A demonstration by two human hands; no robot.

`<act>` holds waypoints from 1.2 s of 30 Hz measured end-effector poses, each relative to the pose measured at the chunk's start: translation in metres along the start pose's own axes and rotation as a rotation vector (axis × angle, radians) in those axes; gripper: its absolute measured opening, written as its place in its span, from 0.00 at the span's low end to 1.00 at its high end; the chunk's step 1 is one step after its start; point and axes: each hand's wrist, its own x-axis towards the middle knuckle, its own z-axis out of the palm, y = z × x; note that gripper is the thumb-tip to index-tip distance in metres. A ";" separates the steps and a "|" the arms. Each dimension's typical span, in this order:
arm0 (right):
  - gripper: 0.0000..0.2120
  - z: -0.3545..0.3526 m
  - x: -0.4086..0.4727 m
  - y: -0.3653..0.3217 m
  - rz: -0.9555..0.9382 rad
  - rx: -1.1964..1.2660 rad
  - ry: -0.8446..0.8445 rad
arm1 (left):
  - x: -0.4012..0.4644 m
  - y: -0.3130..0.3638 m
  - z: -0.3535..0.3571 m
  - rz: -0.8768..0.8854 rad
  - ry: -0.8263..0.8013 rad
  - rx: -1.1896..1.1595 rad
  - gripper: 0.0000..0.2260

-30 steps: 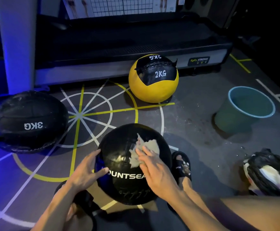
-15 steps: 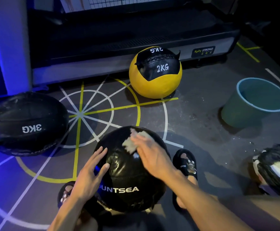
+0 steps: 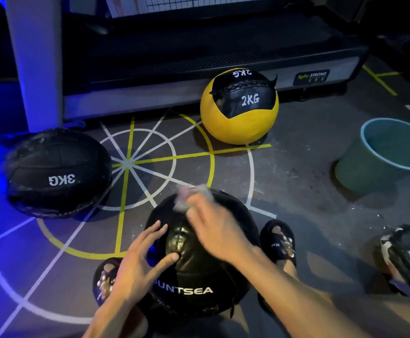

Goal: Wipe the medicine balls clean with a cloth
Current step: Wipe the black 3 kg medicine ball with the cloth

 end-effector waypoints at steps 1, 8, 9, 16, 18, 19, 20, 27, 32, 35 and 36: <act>0.13 0.012 -0.002 -0.002 -0.137 -0.154 -0.182 | -0.004 0.000 0.003 0.019 0.014 0.029 0.28; 0.18 0.013 0.019 0.031 -0.036 -0.215 -0.175 | -0.024 -0.002 0.018 0.040 0.091 0.009 0.30; 0.16 0.007 0.023 0.035 0.061 -0.162 -0.155 | -0.026 -0.002 0.021 0.045 0.092 -0.001 0.30; 0.07 -0.015 0.013 0.087 0.427 0.048 0.027 | -0.039 0.006 0.019 0.047 0.066 0.047 0.28; 0.08 -0.027 0.006 0.096 0.573 0.301 0.280 | -0.035 0.015 0.014 0.023 0.099 0.118 0.25; 0.09 -0.035 0.002 0.101 0.638 0.428 0.410 | -0.030 0.022 0.011 0.033 0.140 0.169 0.24; 0.09 -0.042 -0.002 0.108 0.676 0.528 0.518 | -0.025 0.031 0.010 0.059 0.182 0.207 0.24; 0.09 -0.051 -0.048 0.143 0.932 0.734 0.834 | -0.005 0.044 0.040 0.131 0.003 0.281 0.39; 0.14 -0.023 -0.074 0.144 1.069 0.735 0.799 | -0.012 0.030 0.038 0.119 0.074 0.203 0.38; 0.13 0.009 -0.079 0.125 1.060 0.833 0.672 | -0.011 0.028 0.043 0.100 0.093 0.155 0.38; 0.11 0.016 -0.081 0.118 1.057 0.819 0.598 | -0.010 0.027 0.044 0.095 0.096 0.147 0.38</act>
